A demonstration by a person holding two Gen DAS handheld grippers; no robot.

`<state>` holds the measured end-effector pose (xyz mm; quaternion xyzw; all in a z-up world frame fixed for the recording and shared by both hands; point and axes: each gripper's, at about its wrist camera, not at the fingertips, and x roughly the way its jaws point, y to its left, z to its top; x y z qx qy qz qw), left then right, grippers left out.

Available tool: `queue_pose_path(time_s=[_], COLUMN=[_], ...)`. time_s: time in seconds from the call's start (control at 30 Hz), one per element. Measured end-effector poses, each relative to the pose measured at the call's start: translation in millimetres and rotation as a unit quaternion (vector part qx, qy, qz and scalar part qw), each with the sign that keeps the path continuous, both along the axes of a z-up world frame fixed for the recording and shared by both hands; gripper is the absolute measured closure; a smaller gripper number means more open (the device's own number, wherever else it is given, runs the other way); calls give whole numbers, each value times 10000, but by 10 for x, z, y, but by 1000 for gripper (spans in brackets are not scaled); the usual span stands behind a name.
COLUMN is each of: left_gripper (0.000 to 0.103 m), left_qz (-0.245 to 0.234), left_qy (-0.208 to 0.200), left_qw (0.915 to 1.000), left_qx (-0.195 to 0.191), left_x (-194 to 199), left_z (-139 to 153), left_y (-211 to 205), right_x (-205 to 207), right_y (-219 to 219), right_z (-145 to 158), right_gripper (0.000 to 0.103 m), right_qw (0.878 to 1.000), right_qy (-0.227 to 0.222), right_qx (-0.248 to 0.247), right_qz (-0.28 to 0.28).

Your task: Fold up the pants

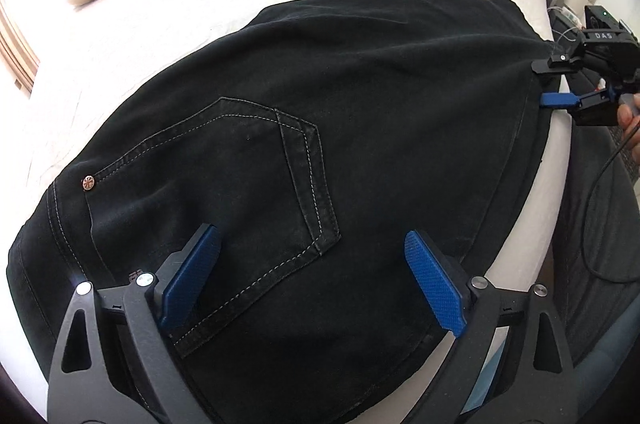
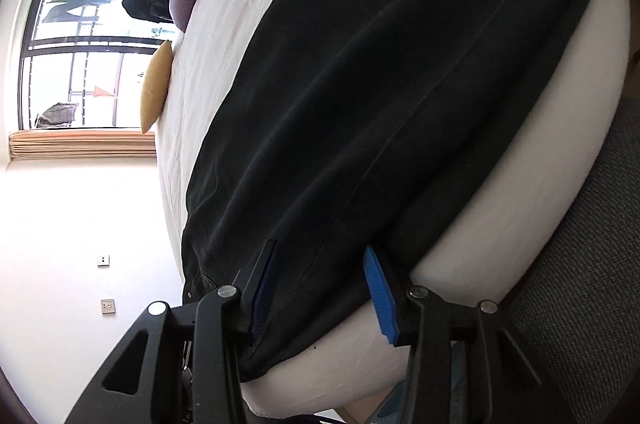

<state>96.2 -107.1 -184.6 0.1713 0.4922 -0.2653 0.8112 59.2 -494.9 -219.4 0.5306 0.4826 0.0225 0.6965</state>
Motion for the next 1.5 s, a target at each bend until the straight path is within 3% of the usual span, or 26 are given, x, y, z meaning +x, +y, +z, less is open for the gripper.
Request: queue_pose_path(time_s=[0.07,0.13,0.17,0.33,0.47,0.77,0.83,0.93,1.03,1.2,1.3,1.4,1.5], left_gripper=[9,10,10,10,10,10,11,16,16,16,16,17,17], left_qz=[-61,-98,-113,8,308,479,639,770,780,445,224,300,242], left_qy=[4,29,34,-16,197,61,21,-216,-402,-305,-137,230,114], left_qw=[10000,9999,9999,9996,9993,9987,9979,9966,9944,9940,9969,9982,9991], left_qx=[75,93,101,273,91,134,125,-190,-589,-954,-739,-455,-343], left_x=[-7,-24,-25,-27,-3,-24,-6,-34,13,251,390,484,466], left_z=[-45,-59,-61,-74,-117,-105,-33,234,449,430,215,-139,-228], left_y=[-36,-35,-28,150,479,534,602,628,488,-102,-500,-608,-626], right_x=[27,53,43,-109,-217,-217,-236,-249,-202,-170,-245,-230,57], right_y=[29,73,85,120,166,215,227,264,273,281,220,183,28], right_z=[-30,-37,-24,80,67,43,77,218,100,4,121,513,795], right_gripper=[60,95,96,98,99,100,100,99,99,100,92,89,88], right_qw=[10000,9998,9998,9991,9981,9966,9960,9948,9938,9952,9930,9853,9849], right_qy=[-28,-14,-15,-30,93,323,345,254,372,458,717,316,-593], right_qx=[-15,-88,-126,-392,-550,-699,-774,-945,-987,-723,-700,-1425,-1396], right_qz=[60,176,159,184,243,303,285,269,355,482,618,892,840])
